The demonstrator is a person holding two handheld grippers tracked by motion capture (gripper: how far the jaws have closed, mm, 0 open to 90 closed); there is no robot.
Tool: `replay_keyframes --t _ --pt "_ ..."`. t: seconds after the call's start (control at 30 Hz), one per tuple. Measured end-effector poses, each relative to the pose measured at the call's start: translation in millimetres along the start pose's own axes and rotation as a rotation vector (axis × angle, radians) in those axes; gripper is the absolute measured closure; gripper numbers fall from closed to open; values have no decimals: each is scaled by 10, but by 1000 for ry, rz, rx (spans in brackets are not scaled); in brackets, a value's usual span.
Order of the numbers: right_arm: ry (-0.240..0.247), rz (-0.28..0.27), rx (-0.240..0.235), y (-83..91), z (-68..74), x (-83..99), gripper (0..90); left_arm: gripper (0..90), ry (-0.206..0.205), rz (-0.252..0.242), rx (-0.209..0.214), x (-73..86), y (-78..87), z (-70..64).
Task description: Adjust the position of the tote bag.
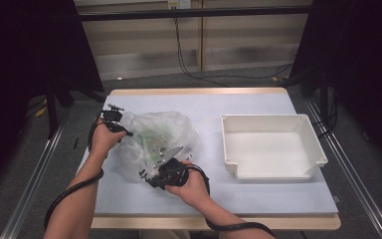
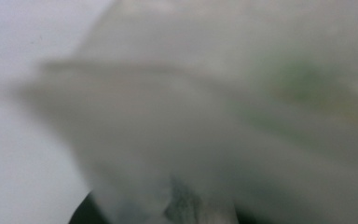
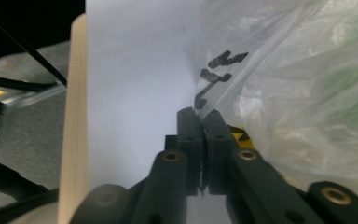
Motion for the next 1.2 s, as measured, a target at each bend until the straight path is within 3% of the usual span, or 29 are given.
replay_keyframes --t 0.07,0.13,0.17,0.23,0.27,0.33,0.5,0.57,0.67,0.73,0.77,0.97,1.0,1.1,1.17,1.2 --pt "2 7 32 67 -2 8 776 820 -3 -6 14 8 18 -18" --pt "13 22 75 146 -23 13 734 698 13 -13 22 22 59 -35" --pt "18 21 81 170 -33 12 734 647 22 -39 22 29 86 -48" --pt "25 24 87 214 -54 9 729 498 10 -58 28 47 128 -67" --pt "30 27 94 229 -66 10 719 466 36 -81 39 48 142 -107" --pt "24 27 94 247 -87 18 719 409 3 -58 52 67 193 -133" --pt "20 29 68 225 -92 34 753 237 -13 -66 35 45 299 -229" --pt "14 31 42 187 -68 25 779 206 -4 -78 45 42 332 -271" --pt "14 25 15 122 -29 2 790 172 -24 -59 41 73 381 -314" --pt "24 23 17 102 -19 -9 790 158 -42 -58 36 102 420 -327" --pt "22 23 16 97 -17 -13 791 148 -28 -69 41 107 423 -341" --pt "6 32 19 118 -33 -12 812 118 -47 -36 44 188 526 -269" --pt "6 32 23 116 -38 -8 813 117 -36 -54 41 194 538 -266" --pt "-5 32 20 106 -49 -2 819 106 -48 -45 58 224 595 -250" --pt "-7 30 17 95 -48 -12 823 101 -26 -68 60 231 611 -277" --pt "-5 29 20 91 -47 -18 826 98 -39 -60 55 242 623 -280"
Point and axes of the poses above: each handheld gripper's, and its own axes: y roughly backward along the jaws, x roughly out of its underside, z roughly to its left, the point moved 4 cm from there along -y, roughly forward along the jaws, and after that the axes turned 11 degrees about z, right-handed, at the moved point
